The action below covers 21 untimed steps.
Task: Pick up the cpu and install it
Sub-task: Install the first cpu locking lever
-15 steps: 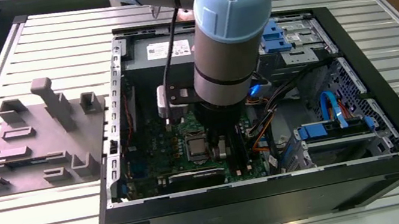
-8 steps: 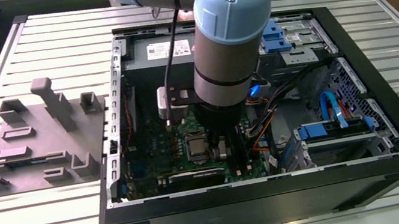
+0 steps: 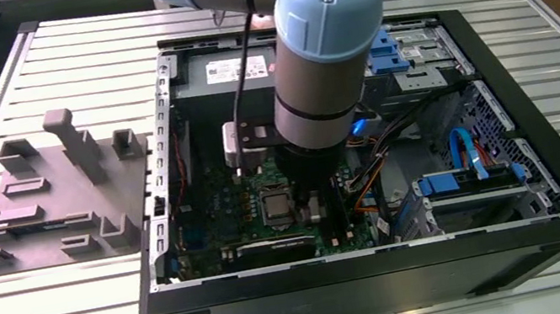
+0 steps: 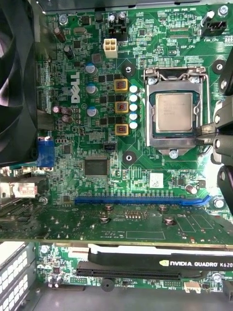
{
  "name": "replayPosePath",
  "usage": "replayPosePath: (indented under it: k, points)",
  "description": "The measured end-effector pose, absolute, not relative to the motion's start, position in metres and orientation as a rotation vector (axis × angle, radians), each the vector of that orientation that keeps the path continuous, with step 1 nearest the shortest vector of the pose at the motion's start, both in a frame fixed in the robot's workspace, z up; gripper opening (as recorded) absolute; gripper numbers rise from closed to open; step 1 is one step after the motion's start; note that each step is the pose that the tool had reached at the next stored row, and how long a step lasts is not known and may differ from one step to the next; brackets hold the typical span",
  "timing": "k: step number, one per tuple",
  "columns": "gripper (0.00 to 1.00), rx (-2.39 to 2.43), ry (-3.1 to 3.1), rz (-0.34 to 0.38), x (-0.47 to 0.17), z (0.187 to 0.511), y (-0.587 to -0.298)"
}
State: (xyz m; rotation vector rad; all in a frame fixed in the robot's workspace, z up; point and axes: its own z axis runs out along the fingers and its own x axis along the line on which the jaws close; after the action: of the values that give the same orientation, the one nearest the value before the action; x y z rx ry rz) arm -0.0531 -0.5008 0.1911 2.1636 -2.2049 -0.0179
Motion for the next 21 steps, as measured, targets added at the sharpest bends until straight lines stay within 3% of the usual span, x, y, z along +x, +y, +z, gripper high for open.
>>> replayPosePath:
  k: [21]
  points:
    - [0.10, 2.178, -2.194, -0.026, -0.0492, 0.1842, -0.5015]
